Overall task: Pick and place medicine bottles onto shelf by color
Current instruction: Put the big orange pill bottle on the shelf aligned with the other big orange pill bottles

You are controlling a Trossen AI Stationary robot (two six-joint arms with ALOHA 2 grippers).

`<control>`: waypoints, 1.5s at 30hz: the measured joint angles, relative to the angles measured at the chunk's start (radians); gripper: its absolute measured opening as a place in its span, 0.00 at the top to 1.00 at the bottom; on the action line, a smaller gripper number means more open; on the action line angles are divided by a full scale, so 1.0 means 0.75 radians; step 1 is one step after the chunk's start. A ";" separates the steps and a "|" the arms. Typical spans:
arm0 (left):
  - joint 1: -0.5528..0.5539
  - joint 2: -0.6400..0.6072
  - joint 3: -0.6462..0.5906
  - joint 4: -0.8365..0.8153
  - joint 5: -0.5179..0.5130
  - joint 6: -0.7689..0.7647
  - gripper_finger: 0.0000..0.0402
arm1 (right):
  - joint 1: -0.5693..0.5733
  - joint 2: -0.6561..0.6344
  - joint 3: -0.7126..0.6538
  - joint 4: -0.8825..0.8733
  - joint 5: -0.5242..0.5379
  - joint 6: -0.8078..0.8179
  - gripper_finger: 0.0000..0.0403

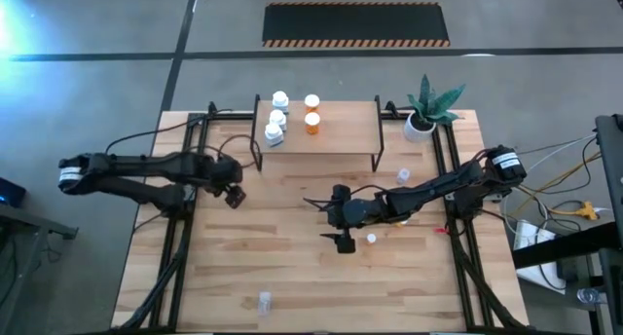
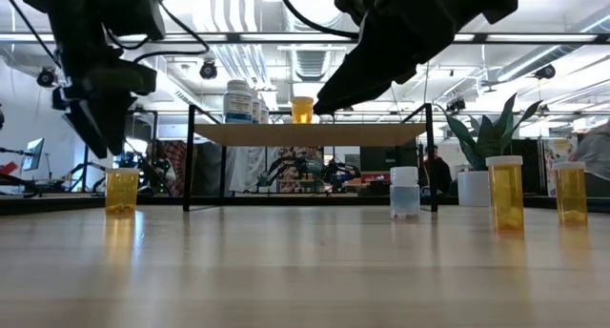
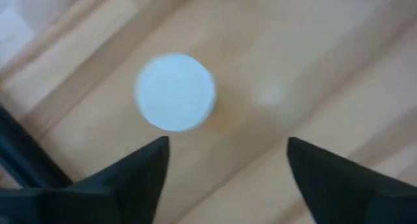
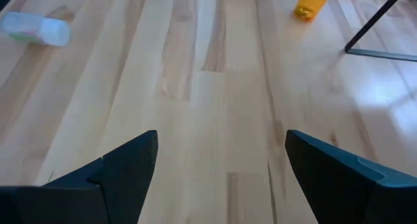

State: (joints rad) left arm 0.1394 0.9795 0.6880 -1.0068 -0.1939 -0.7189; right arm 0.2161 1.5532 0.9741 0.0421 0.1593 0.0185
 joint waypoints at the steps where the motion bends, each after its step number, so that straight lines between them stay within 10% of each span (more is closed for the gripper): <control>1: 0.031 -0.001 -0.002 0.002 -0.006 0.004 0.21 | 0.000 0.000 0.000 0.000 0.000 0.003 0.19; 7: 0.163 0.056 -0.030 0.035 -0.178 0.070 0.08 | 0.006 0.001 0.000 0.000 0.001 0.012 0.19; 29: 0.215 0.391 -0.068 0.275 -0.067 0.166 0.07 | 0.017 0.003 -0.001 0.000 0.000 0.036 0.19; 45: 0.180 0.353 -0.067 0.271 -0.033 0.165 0.33 | 0.019 0.003 -0.001 0.000 0.000 0.049 0.19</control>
State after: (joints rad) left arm 0.2744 1.2442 0.6376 -0.8040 -0.2187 -0.5949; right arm 0.2302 1.5551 0.9733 0.0424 0.1594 0.0555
